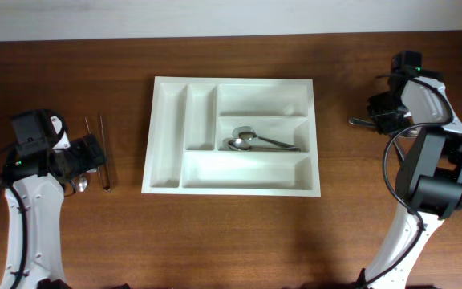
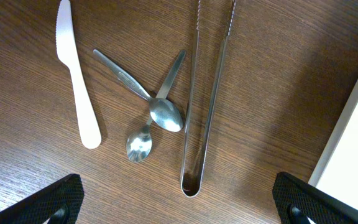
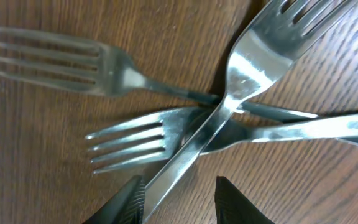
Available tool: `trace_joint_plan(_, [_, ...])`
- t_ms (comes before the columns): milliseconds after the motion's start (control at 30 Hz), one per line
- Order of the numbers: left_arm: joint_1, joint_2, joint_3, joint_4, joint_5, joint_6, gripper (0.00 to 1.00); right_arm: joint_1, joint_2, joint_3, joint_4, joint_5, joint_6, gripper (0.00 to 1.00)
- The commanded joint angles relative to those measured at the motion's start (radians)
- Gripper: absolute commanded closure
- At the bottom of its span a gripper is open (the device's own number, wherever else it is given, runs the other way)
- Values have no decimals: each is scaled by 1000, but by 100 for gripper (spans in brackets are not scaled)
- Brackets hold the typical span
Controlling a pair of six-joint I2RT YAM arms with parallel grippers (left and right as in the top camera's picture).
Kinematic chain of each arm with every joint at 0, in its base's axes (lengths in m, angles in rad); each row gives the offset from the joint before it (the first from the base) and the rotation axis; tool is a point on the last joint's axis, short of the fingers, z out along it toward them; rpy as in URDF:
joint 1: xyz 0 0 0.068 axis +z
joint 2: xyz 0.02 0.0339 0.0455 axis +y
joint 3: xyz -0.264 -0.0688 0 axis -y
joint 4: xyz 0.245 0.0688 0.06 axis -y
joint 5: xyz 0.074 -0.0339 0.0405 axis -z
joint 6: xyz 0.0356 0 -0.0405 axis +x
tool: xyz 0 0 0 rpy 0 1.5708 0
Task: Pack container
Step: 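Grasp a metal fork with the right gripper and lift it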
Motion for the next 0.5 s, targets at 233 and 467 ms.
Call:
trace_joint_plan(233, [5,4,18,3,11,12,1,-14,61,21,-19,27,17,63])
trace_joint_plan(467, [5,4,18,3,11,12,1,-14,64,21,-39,35,16,76])
